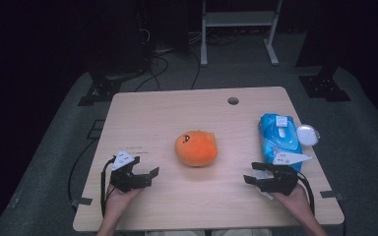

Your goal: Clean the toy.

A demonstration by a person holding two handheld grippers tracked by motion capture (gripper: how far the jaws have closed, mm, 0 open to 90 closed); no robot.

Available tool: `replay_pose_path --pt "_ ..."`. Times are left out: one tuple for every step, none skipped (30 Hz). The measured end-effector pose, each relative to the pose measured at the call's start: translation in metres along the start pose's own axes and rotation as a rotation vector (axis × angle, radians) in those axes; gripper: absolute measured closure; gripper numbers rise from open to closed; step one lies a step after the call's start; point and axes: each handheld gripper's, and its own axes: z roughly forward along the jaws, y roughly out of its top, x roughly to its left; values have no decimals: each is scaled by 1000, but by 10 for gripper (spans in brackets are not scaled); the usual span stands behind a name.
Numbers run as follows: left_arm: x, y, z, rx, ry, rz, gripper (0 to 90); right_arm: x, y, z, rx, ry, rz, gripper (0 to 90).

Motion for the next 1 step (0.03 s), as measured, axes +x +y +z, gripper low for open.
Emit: replay_pose_path --pt "0 0 0 0 0 0 109 1 0 0 -3 -1 -4 322"
